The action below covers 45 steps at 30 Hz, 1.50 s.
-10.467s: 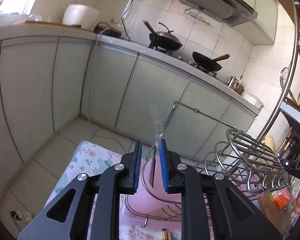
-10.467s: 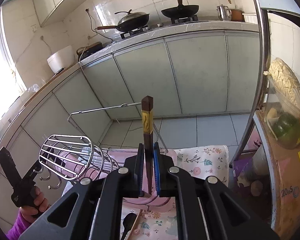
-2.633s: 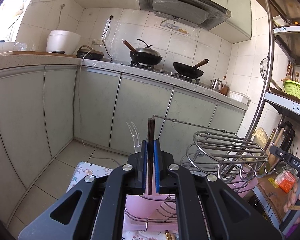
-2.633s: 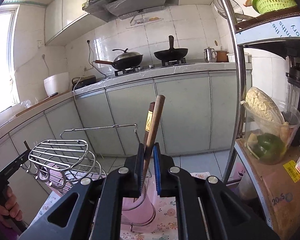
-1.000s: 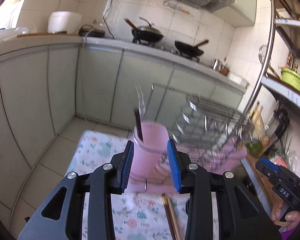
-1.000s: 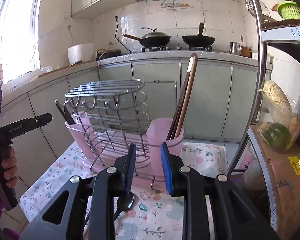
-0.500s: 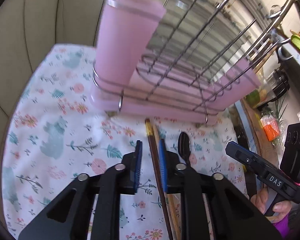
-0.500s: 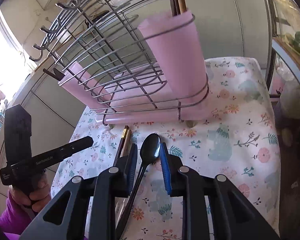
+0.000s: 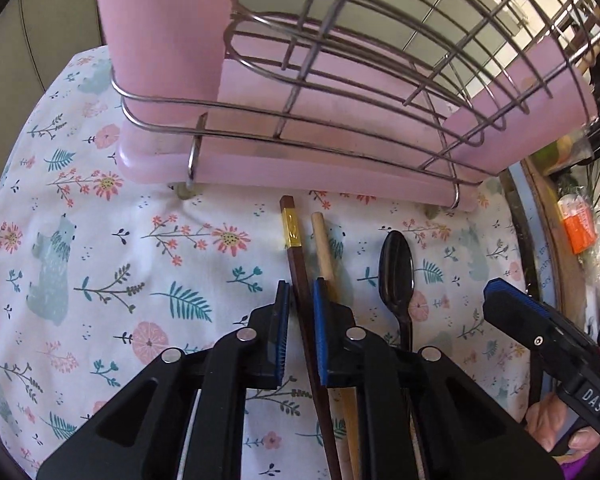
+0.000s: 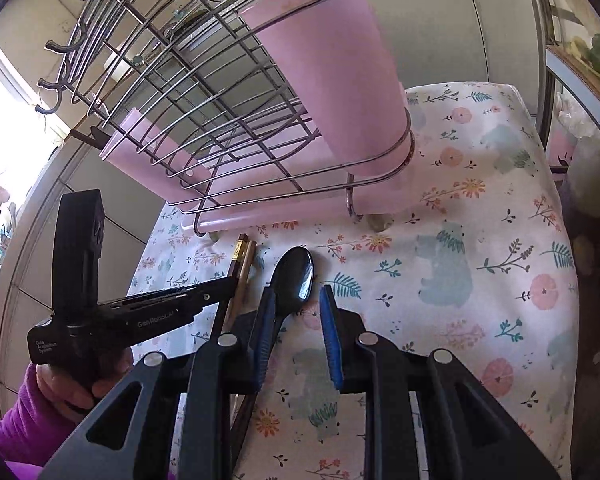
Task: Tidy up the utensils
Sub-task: 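Move both tools back down to the remaining utensils on the cloth, then grasp the black spoon with the right tool while the left tool grasps the gold-banded chopstick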
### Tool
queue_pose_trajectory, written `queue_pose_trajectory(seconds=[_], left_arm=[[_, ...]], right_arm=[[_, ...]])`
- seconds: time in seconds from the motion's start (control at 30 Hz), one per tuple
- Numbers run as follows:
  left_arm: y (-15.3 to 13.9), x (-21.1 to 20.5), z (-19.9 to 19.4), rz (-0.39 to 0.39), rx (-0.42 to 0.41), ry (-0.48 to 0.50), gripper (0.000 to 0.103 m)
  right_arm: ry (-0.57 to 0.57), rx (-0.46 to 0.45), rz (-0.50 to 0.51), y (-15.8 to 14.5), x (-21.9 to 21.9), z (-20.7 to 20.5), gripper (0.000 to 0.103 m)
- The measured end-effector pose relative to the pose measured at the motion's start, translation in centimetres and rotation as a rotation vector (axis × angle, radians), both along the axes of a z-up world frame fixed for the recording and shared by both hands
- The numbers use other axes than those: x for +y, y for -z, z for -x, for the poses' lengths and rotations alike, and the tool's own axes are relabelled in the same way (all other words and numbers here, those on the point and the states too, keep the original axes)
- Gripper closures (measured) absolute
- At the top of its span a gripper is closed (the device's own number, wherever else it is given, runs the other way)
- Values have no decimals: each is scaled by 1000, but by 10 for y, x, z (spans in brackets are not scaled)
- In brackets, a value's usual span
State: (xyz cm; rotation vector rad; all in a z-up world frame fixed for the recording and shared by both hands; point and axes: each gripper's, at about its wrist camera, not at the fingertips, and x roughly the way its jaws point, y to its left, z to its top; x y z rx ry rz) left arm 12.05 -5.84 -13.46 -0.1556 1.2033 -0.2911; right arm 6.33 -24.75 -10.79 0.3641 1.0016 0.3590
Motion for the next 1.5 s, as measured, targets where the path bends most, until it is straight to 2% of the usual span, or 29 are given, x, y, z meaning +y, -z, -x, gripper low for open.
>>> queue_pose_trajectory(seconds=[0.1,0.23,0.4,0.6,0.87,1.13,1.2,1.23,1.27,1.5], left_arm=[[0,-4,0,-11,-8,-14,94],[-7,8,7,16,-15,-50,95],[-17,27,20,-7,-43,-88,95],[-5,37,26,-41,-18,-121,95],[-7,47,30,-81,-40,-113,94],[2,26,25,-101,-66,-104,94],[2,32,28,-95,-69,-104,94],[1,35,29,-92,-69,-104,94],[1,35,29,-87,-69,-105,94],[1,43,29,-74,-71,-104,94]], right_arm=[[-10,9,-2,3,4,-2,80],[-18,29,-16,7,6,-6,80],[-7,80,-50,16,7,-15,80],[-3,127,-57,27,15,-32,80],[6,144,48,43,38,-48,80],[7,122,91,51,51,-53,79],[10,122,95,51,54,-54,81],[12,119,103,51,54,-54,85],[15,113,117,51,55,-53,94],[30,87,105,49,55,-48,99]])
